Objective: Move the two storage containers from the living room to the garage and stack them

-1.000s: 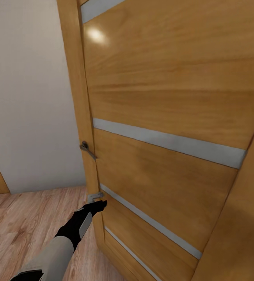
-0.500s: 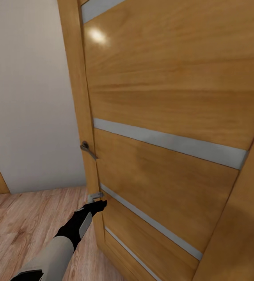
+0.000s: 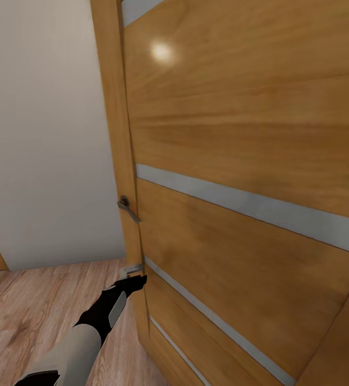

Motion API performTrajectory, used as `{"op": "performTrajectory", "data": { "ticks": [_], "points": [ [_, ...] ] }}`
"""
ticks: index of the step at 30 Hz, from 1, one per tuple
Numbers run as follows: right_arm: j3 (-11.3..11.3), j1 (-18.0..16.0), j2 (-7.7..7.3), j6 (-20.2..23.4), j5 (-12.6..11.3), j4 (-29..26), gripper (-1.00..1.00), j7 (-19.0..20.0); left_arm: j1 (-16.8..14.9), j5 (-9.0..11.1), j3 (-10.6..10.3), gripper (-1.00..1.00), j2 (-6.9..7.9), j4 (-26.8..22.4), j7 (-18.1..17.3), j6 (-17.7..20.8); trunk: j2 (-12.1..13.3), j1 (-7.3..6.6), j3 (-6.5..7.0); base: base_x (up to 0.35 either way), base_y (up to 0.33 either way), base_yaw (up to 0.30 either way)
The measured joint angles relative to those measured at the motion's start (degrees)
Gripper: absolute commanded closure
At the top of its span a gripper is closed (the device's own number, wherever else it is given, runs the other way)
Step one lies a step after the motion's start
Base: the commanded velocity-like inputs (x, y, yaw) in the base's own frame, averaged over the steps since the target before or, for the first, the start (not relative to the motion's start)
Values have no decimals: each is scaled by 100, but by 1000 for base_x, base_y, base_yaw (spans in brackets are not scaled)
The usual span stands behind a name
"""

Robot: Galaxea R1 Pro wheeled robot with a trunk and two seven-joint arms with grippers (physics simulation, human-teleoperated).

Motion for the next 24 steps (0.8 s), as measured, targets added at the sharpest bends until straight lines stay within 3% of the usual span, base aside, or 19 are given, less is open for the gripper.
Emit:
{"op": "performTrajectory", "data": {
  "ticks": [24],
  "points": [
    [-7,0,0,-1,-1,0,-100,-8,-2,-3,0,-100,0,2,-3,-1,0,0,1,1,0,-1]
  ]
}}
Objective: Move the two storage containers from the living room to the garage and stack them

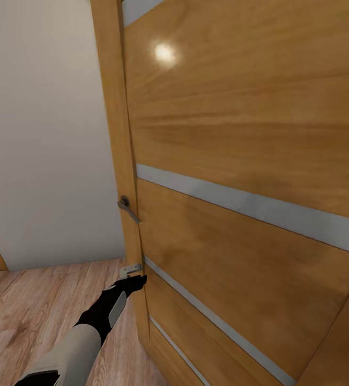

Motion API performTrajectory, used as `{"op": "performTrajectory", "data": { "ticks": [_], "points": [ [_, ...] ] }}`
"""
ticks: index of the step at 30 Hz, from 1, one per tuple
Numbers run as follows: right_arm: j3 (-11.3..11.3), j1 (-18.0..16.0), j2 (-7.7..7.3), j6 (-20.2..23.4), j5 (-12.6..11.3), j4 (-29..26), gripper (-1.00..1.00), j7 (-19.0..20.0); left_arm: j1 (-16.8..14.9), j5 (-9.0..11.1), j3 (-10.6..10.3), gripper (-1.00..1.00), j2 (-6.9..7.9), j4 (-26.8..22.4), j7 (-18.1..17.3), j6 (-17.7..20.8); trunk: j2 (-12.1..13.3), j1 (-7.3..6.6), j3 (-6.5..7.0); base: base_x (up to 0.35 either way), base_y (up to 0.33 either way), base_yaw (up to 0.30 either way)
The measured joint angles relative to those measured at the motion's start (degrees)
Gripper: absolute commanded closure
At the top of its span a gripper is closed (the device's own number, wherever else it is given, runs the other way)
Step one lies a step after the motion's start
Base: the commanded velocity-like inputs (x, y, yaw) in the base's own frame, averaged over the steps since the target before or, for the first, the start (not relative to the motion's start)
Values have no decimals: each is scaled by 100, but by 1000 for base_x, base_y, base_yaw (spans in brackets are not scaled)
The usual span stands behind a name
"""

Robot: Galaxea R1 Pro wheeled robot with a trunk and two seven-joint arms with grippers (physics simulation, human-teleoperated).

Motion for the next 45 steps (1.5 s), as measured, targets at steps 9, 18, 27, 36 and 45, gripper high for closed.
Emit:
{"op": "performTrajectory", "data": {
  "ticks": [9,18,27,36,45],
  "points": [
    [0,1,0,0,-1,-2,-100,0,-1,-59,15,-100,2,2,21,2,0,0,0,0,0,-257],
    [0,1,0,0,-1,-2,-100,0,-2,-63,16,-100,3,2,23,-5,0,0,0,0,0,-276],
    [-3,1,0,0,-1,-2,-100,0,-2,-68,18,-100,4,0,25,-7,0,0,0,0,0,-276],
    [-2,0,0,0,0,0,-100,3,-1,-41,9,-100,2,-2,14,-8,0,0,0,0,0,-137],
    [6,0,0,0,1,0,-100,8,-1,-40,9,-100,2,-2,13,-8,0,0,0,0,0,-2]
  ]
}}
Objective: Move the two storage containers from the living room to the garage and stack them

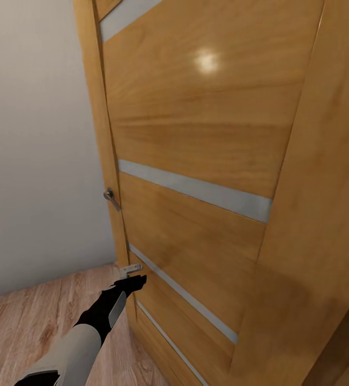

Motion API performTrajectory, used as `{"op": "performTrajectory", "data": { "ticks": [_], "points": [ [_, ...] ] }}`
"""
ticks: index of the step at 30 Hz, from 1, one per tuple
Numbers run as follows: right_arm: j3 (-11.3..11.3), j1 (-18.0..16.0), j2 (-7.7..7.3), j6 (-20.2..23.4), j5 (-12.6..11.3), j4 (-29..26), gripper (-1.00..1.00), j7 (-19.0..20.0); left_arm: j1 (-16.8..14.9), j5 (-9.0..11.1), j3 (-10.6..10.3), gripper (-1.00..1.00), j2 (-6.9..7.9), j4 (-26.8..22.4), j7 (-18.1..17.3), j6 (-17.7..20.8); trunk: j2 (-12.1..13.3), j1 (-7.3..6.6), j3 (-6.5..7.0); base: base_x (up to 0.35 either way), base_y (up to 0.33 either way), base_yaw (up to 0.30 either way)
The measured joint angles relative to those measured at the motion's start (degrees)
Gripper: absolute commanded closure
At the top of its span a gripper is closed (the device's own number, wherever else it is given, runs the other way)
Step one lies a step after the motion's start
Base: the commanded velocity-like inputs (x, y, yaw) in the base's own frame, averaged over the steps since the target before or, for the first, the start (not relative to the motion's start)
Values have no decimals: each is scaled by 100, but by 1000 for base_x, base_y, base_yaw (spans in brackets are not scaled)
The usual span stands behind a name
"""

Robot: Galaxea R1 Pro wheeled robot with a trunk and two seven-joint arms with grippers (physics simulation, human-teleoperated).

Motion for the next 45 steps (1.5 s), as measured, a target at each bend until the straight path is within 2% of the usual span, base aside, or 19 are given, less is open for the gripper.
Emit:
{"op": "performTrajectory", "data": {
  "ticks": [15,27,45],
  "points": [
    [-7,0,0,-9,-1,0,-100,-8,1,24,-9,-100,-1,3,-7,2,0,-1,0,10,0,0],
    [-7,0,0,-9,-1,0,-100,-8,3,35,-16,-100,-2,9,-11,1,0,-1,-1,221,0,0],
    [-7,0,0,-9,-1,0,-100,-8,2,31,-15,-100,-2,6,-12,0,0,0,-1,8,0,0]
  ]
}}
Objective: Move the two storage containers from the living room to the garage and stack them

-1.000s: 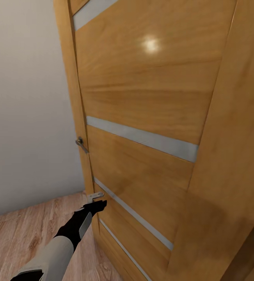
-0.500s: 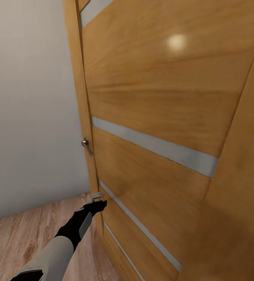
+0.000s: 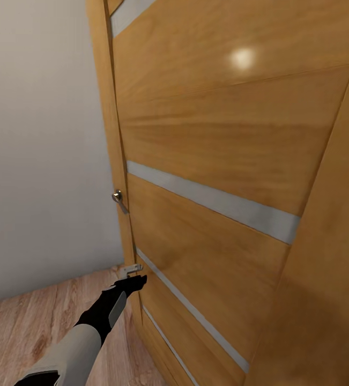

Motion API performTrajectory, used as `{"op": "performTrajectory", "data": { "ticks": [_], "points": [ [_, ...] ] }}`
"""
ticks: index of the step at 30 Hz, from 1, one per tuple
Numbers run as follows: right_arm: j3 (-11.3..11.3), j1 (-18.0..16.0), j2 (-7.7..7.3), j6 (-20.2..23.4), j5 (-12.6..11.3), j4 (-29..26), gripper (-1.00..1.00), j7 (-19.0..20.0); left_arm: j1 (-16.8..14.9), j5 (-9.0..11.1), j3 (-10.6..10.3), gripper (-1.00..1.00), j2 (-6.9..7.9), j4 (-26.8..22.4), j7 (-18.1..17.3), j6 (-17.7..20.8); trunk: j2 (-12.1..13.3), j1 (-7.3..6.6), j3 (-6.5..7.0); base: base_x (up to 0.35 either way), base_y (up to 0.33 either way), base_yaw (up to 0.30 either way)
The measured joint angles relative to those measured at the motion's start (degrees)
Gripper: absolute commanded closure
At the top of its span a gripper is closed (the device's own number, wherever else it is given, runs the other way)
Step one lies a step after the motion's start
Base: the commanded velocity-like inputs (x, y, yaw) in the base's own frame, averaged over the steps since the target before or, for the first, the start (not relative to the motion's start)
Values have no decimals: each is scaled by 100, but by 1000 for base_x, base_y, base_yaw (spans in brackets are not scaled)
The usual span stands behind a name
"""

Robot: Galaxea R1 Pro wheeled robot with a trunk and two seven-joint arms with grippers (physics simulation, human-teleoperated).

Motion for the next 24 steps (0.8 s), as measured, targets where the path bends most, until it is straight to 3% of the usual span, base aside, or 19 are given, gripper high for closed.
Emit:
{"op": "performTrajectory", "data": {
  "ticks": [24],
  "points": [
    [0,0,0,9,0,0,-100,1,0,-2,0,-100,0,0,0,0,0,0,0,0,0,0]
  ]
}}
